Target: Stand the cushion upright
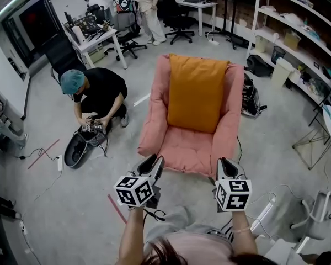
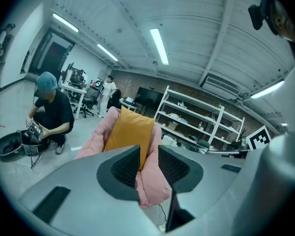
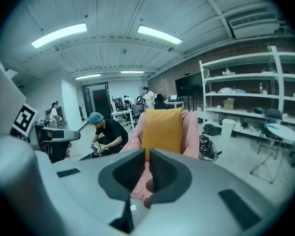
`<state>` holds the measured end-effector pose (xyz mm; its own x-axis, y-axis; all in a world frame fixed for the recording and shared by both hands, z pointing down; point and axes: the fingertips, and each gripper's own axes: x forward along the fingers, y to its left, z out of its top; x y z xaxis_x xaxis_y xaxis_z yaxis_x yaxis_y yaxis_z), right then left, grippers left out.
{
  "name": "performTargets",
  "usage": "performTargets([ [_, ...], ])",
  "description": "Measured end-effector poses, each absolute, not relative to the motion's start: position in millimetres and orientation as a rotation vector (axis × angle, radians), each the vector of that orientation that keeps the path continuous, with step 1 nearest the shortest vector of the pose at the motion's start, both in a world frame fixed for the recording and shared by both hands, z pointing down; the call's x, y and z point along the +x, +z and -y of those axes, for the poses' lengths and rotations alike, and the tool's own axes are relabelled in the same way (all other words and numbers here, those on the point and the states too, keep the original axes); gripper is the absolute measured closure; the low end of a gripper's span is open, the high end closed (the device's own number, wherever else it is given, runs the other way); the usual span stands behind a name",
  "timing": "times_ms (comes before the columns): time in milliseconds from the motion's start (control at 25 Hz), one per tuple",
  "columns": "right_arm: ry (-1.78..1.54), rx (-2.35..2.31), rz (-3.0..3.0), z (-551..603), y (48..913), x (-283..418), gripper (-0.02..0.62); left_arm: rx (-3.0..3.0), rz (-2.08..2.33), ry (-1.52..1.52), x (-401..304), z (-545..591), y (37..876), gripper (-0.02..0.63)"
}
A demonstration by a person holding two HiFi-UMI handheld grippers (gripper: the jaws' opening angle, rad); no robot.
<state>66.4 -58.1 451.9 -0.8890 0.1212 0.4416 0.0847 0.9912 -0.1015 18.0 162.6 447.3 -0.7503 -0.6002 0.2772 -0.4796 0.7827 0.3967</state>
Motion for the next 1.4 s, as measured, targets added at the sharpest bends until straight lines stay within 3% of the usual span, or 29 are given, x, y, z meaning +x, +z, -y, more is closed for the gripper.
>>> performTargets([
  [520, 0.128, -0.146, 2.673, 65.5, 447.9, 107.7, 0.572, 0.842, 2.582, -0.389, 56.2, -145.3, 436.9, 0.500],
  [1080, 0.098, -0.180, 2.679, 55.9, 446.2, 159.1, 0.577, 0.852, 2.575, -0.370, 108.7, -137.8, 441.4, 0.578],
  [1400, 0.111, -0.207, 2.681, 51.6, 439.9, 194.5, 0.577, 0.813, 2.586, -0.389, 143.2, -146.0, 434.4, 0.586],
])
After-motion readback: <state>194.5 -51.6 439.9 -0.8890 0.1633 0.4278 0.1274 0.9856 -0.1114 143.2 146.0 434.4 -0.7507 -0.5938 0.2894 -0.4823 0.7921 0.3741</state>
